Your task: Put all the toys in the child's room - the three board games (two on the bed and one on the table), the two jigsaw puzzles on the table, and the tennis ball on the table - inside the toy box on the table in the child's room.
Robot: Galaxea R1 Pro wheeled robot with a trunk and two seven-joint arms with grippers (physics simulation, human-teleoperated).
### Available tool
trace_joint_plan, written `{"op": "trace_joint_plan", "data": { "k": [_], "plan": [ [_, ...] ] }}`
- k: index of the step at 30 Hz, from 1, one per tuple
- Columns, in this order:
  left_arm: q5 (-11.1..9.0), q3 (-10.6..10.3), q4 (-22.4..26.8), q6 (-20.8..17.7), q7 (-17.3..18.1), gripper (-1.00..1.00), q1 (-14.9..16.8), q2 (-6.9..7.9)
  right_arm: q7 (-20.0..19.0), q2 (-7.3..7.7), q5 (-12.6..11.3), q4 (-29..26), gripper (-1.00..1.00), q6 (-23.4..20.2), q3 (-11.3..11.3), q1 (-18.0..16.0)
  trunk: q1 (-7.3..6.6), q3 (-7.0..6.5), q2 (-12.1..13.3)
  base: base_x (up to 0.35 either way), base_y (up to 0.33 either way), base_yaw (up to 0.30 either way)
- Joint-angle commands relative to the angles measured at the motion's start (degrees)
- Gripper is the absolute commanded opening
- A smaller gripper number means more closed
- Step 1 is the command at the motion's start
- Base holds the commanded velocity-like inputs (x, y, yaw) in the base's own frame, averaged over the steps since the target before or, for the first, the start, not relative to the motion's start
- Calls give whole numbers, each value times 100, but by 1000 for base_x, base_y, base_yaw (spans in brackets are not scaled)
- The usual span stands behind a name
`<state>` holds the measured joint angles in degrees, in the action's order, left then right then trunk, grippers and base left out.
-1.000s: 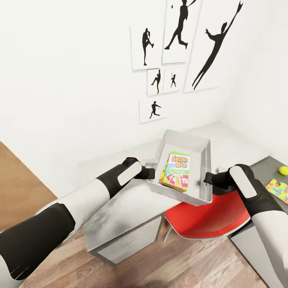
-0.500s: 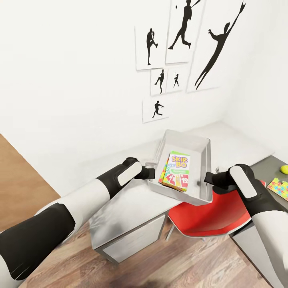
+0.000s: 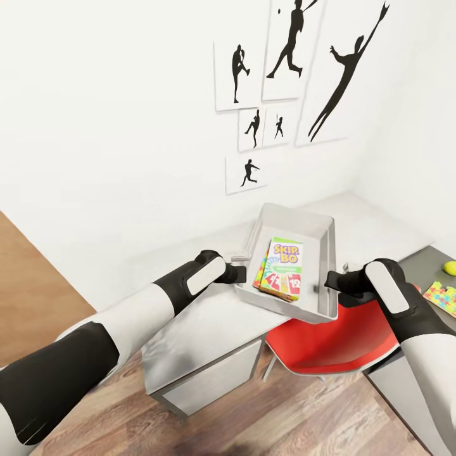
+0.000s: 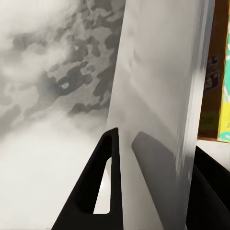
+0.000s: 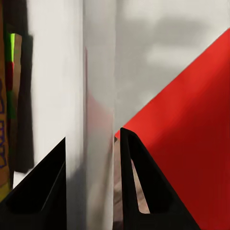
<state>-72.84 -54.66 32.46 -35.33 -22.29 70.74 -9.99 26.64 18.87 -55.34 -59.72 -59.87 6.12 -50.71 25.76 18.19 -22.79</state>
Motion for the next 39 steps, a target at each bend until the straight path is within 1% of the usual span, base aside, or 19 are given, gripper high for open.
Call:
{"op": "trace_joint_plan", "data": {
  "k": [1,17,27,35,39],
  "plan": [
    [-19,131,-12,-55,-29,-100,8,-1,53,-58,-145,-61,-100,-13,12,-7,2,11,-12,-72,0,0],
    [-19,105,-12,-41,-18,-100,3,-1,61,-76,-139,-74,-100,-13,16,0,2,11,-12,-30,11,0],
    [-17,93,-12,-41,-10,-100,1,-1,61,-199,-128,-74,-100,-13,16,-3,2,11,-12,-83,99,0],
    [-12,88,-14,-43,-12,-100,-1,-1,61,-232,-126,-74,-100,-13,16,-4,2,11,-12,-24,48,0],
    [-11,81,-15,-44,-7,-100,-6,-1,61,-234,-126,-74,-100,-13,20,-8,2,11,-12,-2,175,0]
  ]
}}
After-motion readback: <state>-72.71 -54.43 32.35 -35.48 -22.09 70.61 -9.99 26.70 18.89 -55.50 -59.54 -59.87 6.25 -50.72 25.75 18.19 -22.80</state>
